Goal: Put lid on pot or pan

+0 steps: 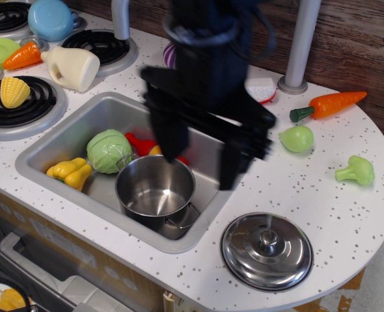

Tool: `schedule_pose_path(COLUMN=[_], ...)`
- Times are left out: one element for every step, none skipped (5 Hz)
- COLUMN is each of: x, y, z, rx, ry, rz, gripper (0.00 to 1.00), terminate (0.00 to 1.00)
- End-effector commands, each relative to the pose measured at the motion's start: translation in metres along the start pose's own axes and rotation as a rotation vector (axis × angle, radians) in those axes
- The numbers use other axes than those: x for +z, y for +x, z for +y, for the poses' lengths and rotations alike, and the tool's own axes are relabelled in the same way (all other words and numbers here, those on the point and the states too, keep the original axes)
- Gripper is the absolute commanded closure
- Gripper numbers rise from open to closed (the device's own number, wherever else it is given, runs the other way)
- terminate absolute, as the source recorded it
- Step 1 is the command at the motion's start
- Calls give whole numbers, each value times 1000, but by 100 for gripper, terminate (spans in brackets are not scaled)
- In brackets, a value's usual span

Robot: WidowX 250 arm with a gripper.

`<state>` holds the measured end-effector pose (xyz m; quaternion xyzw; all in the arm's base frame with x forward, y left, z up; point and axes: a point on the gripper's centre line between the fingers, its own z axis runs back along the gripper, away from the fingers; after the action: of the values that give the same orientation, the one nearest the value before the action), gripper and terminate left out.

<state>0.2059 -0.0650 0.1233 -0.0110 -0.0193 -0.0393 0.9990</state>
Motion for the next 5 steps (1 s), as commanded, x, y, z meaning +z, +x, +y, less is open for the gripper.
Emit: schedule_pose_path(x=[-41, -63, -75, -80, -83], y=[20, 32, 35, 42, 43], z=[-18, -26, -32, -35, -38], rx=[17, 2, 9, 6, 6], ry=[6, 24, 37, 15, 3], rz=[-78, -106, -137, -150, -148], gripper=[0, 0, 0, 0, 0], terminate=[0, 0, 0, 0, 0])
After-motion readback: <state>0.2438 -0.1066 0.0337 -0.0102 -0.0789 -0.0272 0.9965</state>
